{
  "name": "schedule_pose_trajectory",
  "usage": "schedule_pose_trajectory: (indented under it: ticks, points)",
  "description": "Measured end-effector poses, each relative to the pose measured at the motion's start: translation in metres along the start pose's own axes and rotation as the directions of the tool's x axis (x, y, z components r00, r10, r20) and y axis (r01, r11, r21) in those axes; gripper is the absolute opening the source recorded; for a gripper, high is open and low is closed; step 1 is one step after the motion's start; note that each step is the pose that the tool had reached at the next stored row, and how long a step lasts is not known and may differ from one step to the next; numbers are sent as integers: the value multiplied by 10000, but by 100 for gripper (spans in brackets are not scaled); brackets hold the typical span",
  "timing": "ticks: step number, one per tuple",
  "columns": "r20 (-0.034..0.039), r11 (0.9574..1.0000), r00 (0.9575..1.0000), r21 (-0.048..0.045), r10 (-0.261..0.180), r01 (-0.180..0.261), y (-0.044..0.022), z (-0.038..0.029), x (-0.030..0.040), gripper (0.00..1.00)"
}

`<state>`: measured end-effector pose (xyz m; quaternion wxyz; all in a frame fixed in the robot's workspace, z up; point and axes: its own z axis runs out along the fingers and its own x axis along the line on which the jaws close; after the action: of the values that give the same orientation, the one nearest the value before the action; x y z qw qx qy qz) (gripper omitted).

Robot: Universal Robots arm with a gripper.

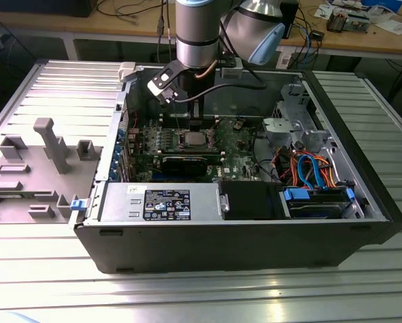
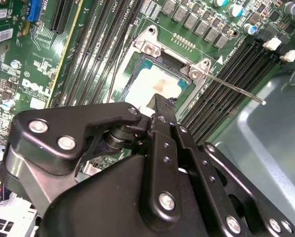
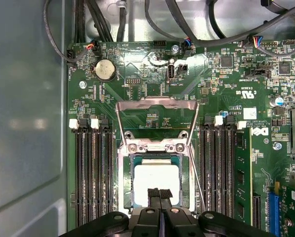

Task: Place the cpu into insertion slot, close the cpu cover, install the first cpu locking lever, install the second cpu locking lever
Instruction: 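Close the cpu cover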

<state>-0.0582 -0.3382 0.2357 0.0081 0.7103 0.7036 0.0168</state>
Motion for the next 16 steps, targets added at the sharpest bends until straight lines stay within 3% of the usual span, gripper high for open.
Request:
schedule_pose_trajectory:
  ticks: [16]
  points:
    - [-3, 10000, 10000, -2, 0, 0, 4, -92, 2, 11]
